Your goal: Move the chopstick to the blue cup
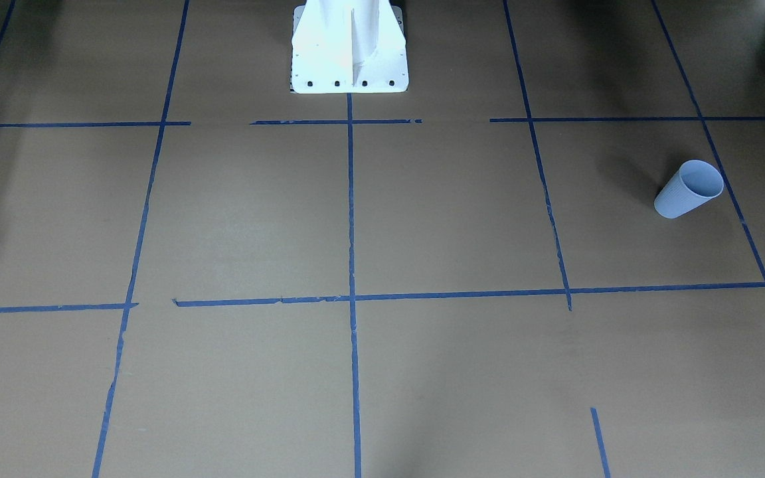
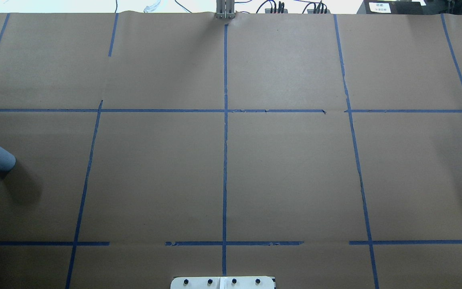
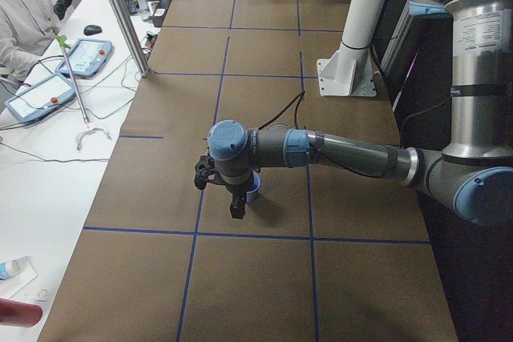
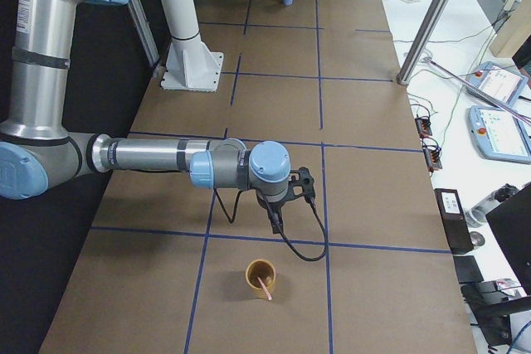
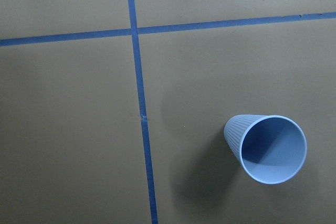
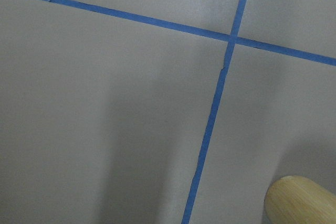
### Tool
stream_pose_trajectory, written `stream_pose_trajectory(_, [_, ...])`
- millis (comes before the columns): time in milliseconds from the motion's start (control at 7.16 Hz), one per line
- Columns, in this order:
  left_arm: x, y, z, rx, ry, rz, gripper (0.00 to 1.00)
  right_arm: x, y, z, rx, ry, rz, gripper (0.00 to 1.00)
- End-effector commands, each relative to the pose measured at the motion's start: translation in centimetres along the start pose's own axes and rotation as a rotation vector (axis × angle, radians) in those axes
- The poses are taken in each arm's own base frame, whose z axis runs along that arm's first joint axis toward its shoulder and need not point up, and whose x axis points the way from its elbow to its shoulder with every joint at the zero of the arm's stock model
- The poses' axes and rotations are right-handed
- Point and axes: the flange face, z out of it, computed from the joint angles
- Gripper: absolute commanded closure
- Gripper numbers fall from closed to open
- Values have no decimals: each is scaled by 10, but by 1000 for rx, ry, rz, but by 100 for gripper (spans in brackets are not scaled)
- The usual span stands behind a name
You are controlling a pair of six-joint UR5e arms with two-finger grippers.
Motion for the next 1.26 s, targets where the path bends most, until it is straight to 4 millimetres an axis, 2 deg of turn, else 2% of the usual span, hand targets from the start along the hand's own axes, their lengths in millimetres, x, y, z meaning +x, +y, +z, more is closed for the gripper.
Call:
stream_pose_trajectory(0, [0, 1, 4, 20, 2, 35, 0, 0, 0, 0, 4, -1, 1, 0])
stream_pose_trajectory(419, [68, -20, 66, -23, 8, 29, 0, -3, -2, 4, -7, 0, 4, 1])
stream_pose_trajectory(559, [81, -23, 92, -28, -44, 30, 0, -3, -3, 6, -10, -2, 6, 1])
stream_pose_trajectory(838, [58, -29, 129, -20, -76, 25, 0, -4, -3, 5, -9, -2, 1, 1])
stream_pose_trajectory(1118, [81, -25, 161, -61, -61, -26, 0, -5, -6, 8, -14, -2, -3, 1])
